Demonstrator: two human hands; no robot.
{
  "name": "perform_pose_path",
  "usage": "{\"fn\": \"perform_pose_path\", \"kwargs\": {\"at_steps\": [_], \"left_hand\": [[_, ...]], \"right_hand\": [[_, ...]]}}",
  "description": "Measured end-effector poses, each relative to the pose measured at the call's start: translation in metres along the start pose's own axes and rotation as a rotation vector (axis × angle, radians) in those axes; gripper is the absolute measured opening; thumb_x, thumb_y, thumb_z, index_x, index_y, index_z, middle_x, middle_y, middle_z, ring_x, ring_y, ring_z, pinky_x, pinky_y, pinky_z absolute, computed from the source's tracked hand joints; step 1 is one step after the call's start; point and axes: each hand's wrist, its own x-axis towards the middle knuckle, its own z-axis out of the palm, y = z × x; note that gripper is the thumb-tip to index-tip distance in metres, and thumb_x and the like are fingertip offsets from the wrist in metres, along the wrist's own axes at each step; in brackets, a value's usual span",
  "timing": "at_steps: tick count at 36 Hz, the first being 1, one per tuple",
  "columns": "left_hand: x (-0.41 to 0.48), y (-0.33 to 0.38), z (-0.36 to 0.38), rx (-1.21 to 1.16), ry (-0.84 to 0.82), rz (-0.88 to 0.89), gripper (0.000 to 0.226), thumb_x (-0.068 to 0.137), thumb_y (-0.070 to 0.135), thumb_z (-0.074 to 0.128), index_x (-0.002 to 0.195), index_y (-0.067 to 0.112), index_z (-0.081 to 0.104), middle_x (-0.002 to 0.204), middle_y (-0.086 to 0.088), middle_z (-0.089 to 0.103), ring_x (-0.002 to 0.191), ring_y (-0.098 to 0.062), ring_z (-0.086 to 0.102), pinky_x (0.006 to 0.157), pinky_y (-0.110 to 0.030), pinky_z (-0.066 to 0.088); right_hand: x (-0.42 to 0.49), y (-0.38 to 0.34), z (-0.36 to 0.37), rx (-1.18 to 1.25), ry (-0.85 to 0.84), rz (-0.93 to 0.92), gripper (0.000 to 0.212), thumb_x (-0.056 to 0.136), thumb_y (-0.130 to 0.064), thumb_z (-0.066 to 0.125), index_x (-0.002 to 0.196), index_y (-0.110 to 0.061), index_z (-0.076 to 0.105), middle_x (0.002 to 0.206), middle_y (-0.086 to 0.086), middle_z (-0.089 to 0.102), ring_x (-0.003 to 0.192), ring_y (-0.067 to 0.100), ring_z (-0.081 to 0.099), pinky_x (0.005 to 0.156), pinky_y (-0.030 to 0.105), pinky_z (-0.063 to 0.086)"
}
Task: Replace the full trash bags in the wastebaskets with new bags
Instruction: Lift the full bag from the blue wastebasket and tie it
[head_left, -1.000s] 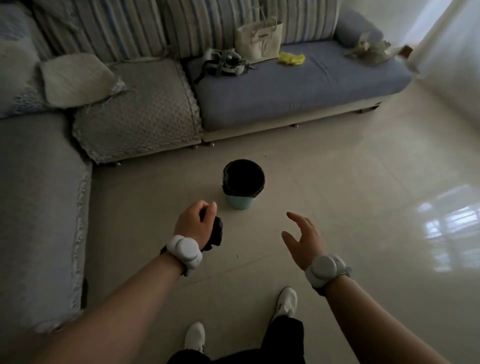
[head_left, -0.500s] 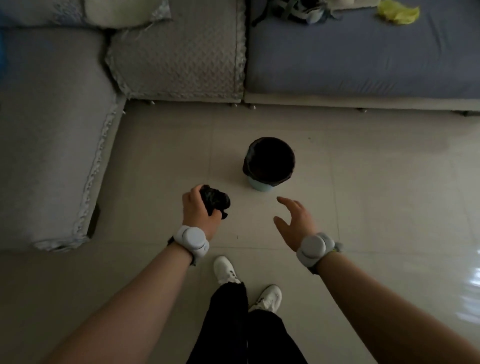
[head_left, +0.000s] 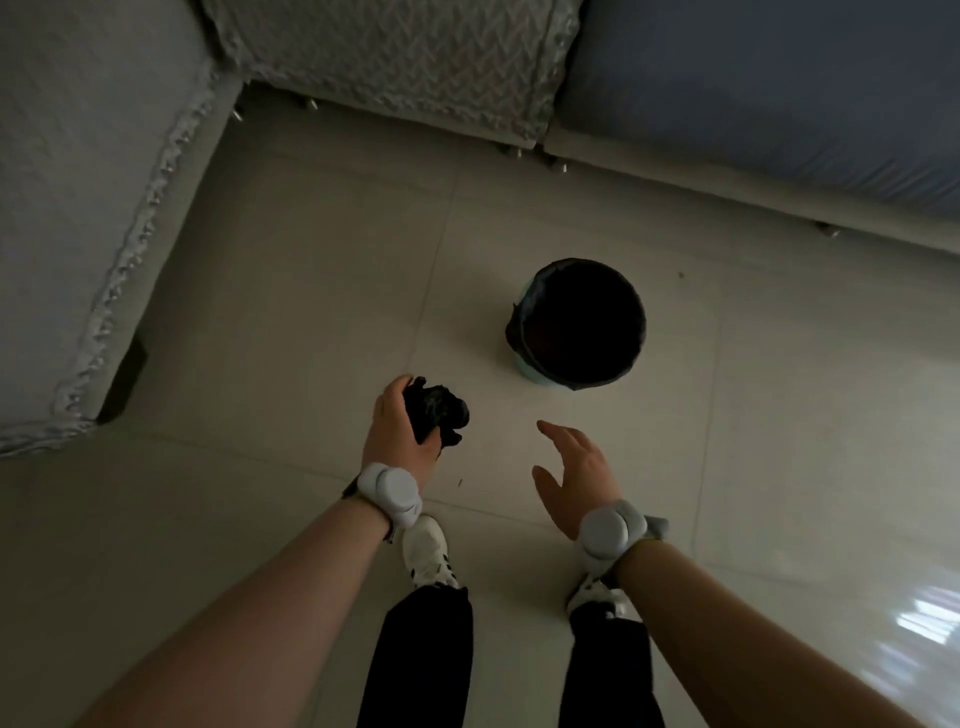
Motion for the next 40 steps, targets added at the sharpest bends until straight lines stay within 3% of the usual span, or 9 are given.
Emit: {"fn": "perform_pose_path", "kwargs": {"at_steps": [3,10,13,16,19,26,31,37,40], "left_hand": [[0.018,-0.027,0.024,-0.030,0.018,-0.037,0.059,0.080,0.018,0.069,0.131,0.013,0.040,0.127,-0.008,0.050,0.113,-0.025,0.054,0.090,-0.042,0.051],[0.095,-0.125,0.113,0.046,0.048,-0.073,0.050,0.074,0.038,0.064,0.112,0.007,0.054,0.112,-0.015,0.056,0.096,-0.022,0.060,0.079,-0.031,0.054],[0.119,-0.164,0.150,0.039,0.091,-0.091,0.051,0.080,0.022,0.068,0.124,0.009,0.048,0.125,-0.010,0.043,0.098,-0.011,0.047,0.088,-0.025,0.043],[0.142,-0.190,0.174,0.021,0.092,-0.035,0.056,0.078,0.018,0.069,0.128,0.007,0.047,0.126,-0.011,0.050,0.108,-0.018,0.051,0.097,-0.034,0.044],[0.171,-0.225,0.198,0.027,0.065,-0.016,0.058,0.079,0.014,0.068,0.132,0.008,0.045,0.128,-0.010,0.053,0.118,-0.024,0.051,0.100,-0.036,0.043],[0.239,-0.291,0.232,0.208,0.068,0.087,0.060,0.078,0.020,0.069,0.132,0.012,0.045,0.123,-0.010,0.058,0.113,-0.031,0.055,0.097,-0.043,0.046],[0.277,-0.302,0.235,0.364,-0.085,0.161,0.052,0.082,0.023,0.064,0.129,0.011,0.044,0.124,-0.011,0.052,0.109,-0.029,0.055,0.091,-0.034,0.046],[0.308,-0.289,0.229,0.607,-0.306,0.076,0.079,0.083,0.039,0.064,0.145,0.015,0.022,0.145,-0.014,0.029,0.127,-0.031,0.040,0.104,-0.033,0.037],[0.310,-0.268,0.229,0.562,-0.316,0.077,0.084,0.083,0.043,0.064,0.147,0.015,0.017,0.149,-0.012,0.026,0.135,-0.028,0.032,0.110,-0.034,0.030]], "right_hand": [[0.033,0.015,0.023,-0.005,-0.040,-0.031,0.056,0.091,-0.022,0.054,0.143,-0.025,0.033,0.144,-0.001,0.039,0.131,0.020,0.038,0.106,0.033,0.036],[0.138,0.078,0.102,-0.032,-0.145,-0.128,0.056,0.091,-0.019,0.054,0.143,-0.021,0.033,0.143,0.003,0.039,0.130,0.023,0.038,0.105,0.029,0.032],[0.180,0.105,0.140,-0.053,-0.173,-0.157,0.057,0.091,-0.020,0.055,0.144,-0.021,0.033,0.143,0.004,0.039,0.130,0.023,0.040,0.104,0.029,0.033],[0.211,0.123,0.169,-0.068,-0.198,-0.176,0.058,0.091,-0.021,0.055,0.144,-0.022,0.032,0.144,0.004,0.039,0.130,0.024,0.040,0.105,0.032,0.035],[0.247,0.142,0.204,-0.089,-0.199,-0.208,0.058,0.091,-0.022,0.054,0.144,-0.023,0.031,0.145,0.003,0.037,0.132,0.023,0.038,0.106,0.032,0.034],[0.321,0.169,0.260,-0.194,-0.180,-0.319,0.061,0.092,-0.023,0.052,0.147,-0.025,0.025,0.150,0.004,0.031,0.137,0.024,0.030,0.111,0.034,0.029],[0.354,0.171,0.276,-0.220,-0.132,-0.392,0.063,0.093,-0.024,0.051,0.148,-0.025,0.021,0.152,0.004,0.028,0.139,0.023,0.026,0.112,0.031,0.025],[0.353,0.165,0.265,-0.229,-0.096,-0.466,0.062,0.094,-0.026,0.049,0.148,-0.027,0.019,0.154,0.003,0.024,0.140,0.023,0.023,0.112,0.031,0.023],[0.340,0.162,0.248,-0.197,-0.064,-0.480,0.062,0.093,-0.026,0.050,0.148,-0.026,0.021,0.152,0.003,0.026,0.139,0.023,0.025,0.112,0.032,0.026]]}}
